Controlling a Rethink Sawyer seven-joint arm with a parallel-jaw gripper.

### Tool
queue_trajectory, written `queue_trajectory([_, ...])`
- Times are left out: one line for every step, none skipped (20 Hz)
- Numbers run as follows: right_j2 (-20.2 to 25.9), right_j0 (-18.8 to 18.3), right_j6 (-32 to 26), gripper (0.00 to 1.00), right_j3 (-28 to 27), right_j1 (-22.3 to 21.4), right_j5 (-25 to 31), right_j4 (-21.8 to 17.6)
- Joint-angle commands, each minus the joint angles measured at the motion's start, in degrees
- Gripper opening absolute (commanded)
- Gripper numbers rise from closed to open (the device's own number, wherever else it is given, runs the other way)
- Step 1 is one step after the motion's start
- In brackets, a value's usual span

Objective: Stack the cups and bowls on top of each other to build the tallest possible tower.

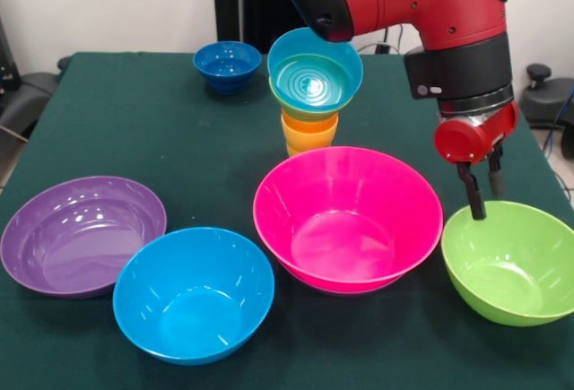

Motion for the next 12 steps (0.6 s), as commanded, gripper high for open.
queue_trajectory([-2.50, 1.90, 8.68, 1.00, 3.05, -0.23, 7.41, 0.60])
queue_trajectory([-2.42, 1.97, 8.59, 1.00, 3.35, -0.31, 7.33, 0.51])
queue_trajectory([-1.98, 1.88, 8.16, 1.00, 3.70, -0.37, 7.38, 0.28])
queue_trajectory([-1.80, 1.87, 7.92, 1.00, 3.82, -0.39, 7.44, 0.17])
queue_trajectory([-1.80, 1.92, 7.73, 1.00, 4.17, -0.54, 7.45, -0.02])
queue_trajectory([-1.80, 1.97, 7.53, 1.00, 4.52, -0.70, 7.47, -0.22])
queue_trajectory([-1.80, 2.03, 7.34, 1.00, 4.87, -0.85, 7.49, -0.42])
queue_trajectory([-1.78, 2.06, 7.04, 1.00, 4.93, -0.61, 6.98, -0.93])
queue_trajectory([-1.76, 2.09, 6.73, 1.00, 5.00, -0.36, 6.47, -1.43])
queue_trajectory([-2.07, 2.35, 6.52, 1.00, 4.80, -0.05, 5.70, -2.02])
queue_trajectory([-2.96, 2.95, 5.97, 1.00, 4.21, 0.51, 3.78, -3.56])
queue_trajectory([-3.41, 3.31, 5.74, 1.00, 3.81, 0.97, 2.82, -4.21])
